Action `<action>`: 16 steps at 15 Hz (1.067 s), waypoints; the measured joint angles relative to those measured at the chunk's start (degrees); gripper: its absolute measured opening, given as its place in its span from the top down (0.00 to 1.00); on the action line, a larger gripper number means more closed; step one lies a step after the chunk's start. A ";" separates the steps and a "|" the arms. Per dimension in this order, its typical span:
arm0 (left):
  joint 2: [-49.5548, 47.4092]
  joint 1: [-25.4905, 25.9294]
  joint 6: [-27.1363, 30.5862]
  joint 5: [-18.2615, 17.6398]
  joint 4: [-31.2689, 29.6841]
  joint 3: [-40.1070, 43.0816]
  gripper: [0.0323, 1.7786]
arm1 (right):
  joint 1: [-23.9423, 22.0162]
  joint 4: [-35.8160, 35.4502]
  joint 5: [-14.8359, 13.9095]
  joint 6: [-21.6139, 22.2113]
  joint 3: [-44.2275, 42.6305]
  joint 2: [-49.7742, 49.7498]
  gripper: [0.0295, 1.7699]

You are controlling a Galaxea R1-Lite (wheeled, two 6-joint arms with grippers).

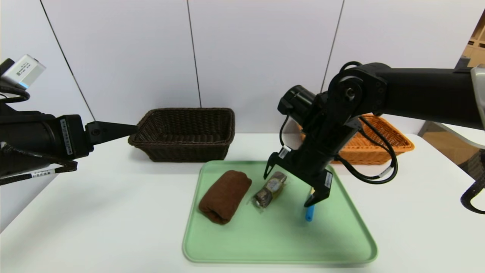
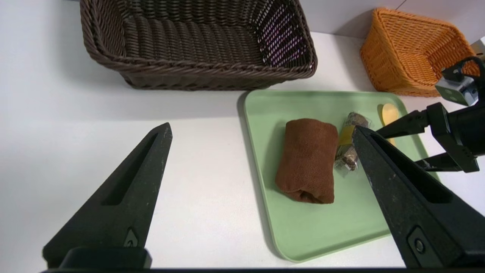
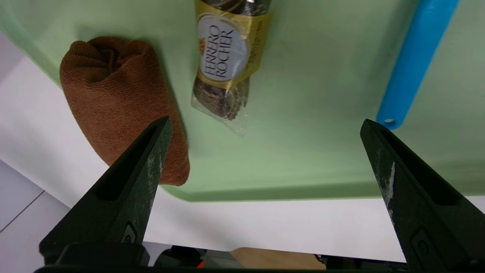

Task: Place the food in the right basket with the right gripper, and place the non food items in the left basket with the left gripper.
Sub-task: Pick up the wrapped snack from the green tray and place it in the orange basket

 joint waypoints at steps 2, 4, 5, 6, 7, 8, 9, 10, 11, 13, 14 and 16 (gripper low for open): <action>-0.76 -0.24 -0.04 -0.07 -0.02 1.76 0.05 | 0.96 -1.24 -0.17 -0.20 -0.15 0.23 0.03; -1.46 -0.28 -0.01 -0.10 0.00 2.67 0.05 | 1.32 -2.01 -0.41 -0.74 -0.28 0.39 0.03; -1.68 -0.30 -0.04 -0.11 -0.02 2.89 0.05 | 1.34 -2.04 -0.41 -0.90 -0.44 0.63 0.03; -1.83 -0.37 -0.04 -0.10 0.00 3.08 0.05 | 1.32 -1.99 -0.45 -0.93 -0.50 1.02 0.03; -1.99 -0.56 -0.06 -0.11 -0.04 3.45 0.05 | 1.24 -1.97 -0.45 -0.93 -0.52 1.44 0.03; -2.22 -0.88 -0.11 -0.11 -0.06 3.89 0.05 | 1.16 -2.08 -0.59 -0.93 -0.55 1.83 0.03; -2.46 -1.19 -0.12 -0.11 -0.06 4.44 0.05 | 1.10 -2.19 -0.67 -0.99 -0.55 2.18 0.03; -2.71 -1.38 -0.09 -0.11 -0.06 4.82 0.05 | 1.02 -2.28 -0.72 -1.16 -0.56 2.57 0.03; -2.93 -1.49 -0.11 -0.11 -0.06 5.05 0.05 | 0.96 -2.34 -0.78 -1.24 -0.56 3.01 0.03; -3.49 -1.52 -0.06 -0.05 -0.06 5.62 0.05 | 0.83 -2.32 -0.80 -1.27 -0.56 3.89 0.03; -3.75 -1.57 -0.06 -0.02 -0.09 5.88 0.05 | 0.80 -2.29 -0.87 -1.45 -0.56 4.30 0.03; -4.14 -1.57 -0.09 -0.02 -0.78 6.31 0.05 | 0.79 -1.88 -0.91 -2.32 -0.56 5.18 0.03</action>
